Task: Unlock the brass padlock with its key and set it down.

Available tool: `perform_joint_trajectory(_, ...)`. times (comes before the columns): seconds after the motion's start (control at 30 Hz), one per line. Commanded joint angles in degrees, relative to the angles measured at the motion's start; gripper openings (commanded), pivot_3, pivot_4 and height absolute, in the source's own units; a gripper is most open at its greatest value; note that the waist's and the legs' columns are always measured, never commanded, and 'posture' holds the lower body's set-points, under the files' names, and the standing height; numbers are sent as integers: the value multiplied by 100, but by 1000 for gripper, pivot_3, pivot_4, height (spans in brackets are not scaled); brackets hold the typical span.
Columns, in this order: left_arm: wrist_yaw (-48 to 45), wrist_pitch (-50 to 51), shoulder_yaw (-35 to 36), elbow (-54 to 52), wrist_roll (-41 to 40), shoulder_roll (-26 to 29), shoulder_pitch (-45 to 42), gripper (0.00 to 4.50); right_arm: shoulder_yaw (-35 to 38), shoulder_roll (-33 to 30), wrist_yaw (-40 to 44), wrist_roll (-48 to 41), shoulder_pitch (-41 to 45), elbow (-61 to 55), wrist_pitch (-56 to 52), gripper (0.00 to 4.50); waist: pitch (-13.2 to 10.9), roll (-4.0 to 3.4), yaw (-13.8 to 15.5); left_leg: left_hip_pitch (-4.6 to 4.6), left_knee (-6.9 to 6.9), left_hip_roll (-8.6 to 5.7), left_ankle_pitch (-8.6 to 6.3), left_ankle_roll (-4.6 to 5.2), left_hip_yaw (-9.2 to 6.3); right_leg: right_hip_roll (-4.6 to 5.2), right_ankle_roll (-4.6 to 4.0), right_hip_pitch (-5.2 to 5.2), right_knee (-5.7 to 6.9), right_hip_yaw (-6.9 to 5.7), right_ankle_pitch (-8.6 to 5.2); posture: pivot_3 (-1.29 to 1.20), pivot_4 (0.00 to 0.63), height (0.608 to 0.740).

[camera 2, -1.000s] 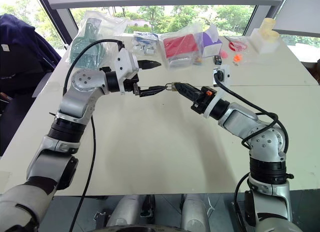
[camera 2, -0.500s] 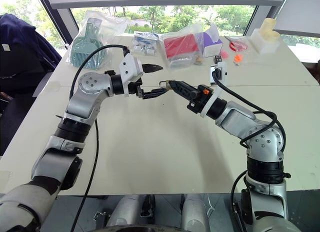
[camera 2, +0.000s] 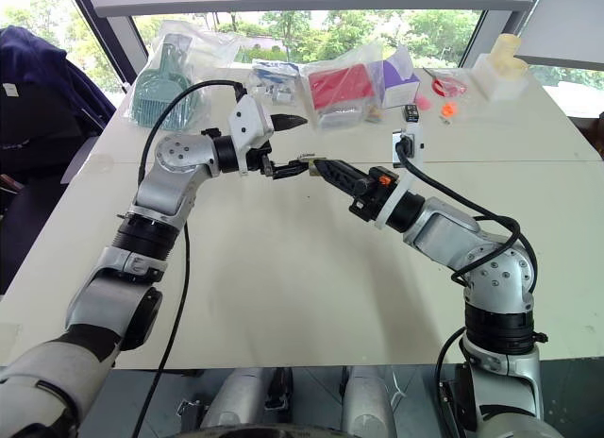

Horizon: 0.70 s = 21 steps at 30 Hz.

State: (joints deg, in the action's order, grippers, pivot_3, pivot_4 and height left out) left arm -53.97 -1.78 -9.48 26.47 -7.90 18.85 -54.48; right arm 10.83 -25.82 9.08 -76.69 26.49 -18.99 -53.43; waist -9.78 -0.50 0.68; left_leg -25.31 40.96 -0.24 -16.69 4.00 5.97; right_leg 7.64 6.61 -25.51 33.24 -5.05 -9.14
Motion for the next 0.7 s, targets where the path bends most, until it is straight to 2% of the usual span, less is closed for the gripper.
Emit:
perform_joint_trajectory(0.03,133,-102,180,-168,-27,-36,-168,3830,21,37,11,-86,1,-173,38,0,0,0,0,0,0,0,0,-1,0,0,0,0,0,0,0,0,150,735)
perform_joint_trajectory(0.23,-1,141,57,-228,70,149,87,3830,97,51,-66,-69,-8,-27,94,0,0,0,-11,0,0,0,0,-1,0,0,0,0,0,0,0,0,150,735)
perform_joint_trajectory(0.37,-301,677,46,-293,54,564,417,3830,179,-38,-348,113,-70,449,-6,0,0,0,-27,1,-1,1,2,-3,1,-1,0,-1,1,0,0,0,150,735)
perform_joint_trajectory(0.53,-909,2084,159,-1520,-610,1088,1194,3830,207,30,-768,186,-22,1610,-436,0,0,-1,-38,0,-2,2,4,-7,1,-1,-1,-3,7,0,-1,0,150,735)
perform_joint_trajectory(0.7,-1124,3075,210,-2695,-1192,1396,1829,3830,141,-45,-549,549,291,2604,-813,0,-1,-2,-37,-2,-2,1,5,-12,1,2,-10,-3,-2,1,-6,0,150,735)
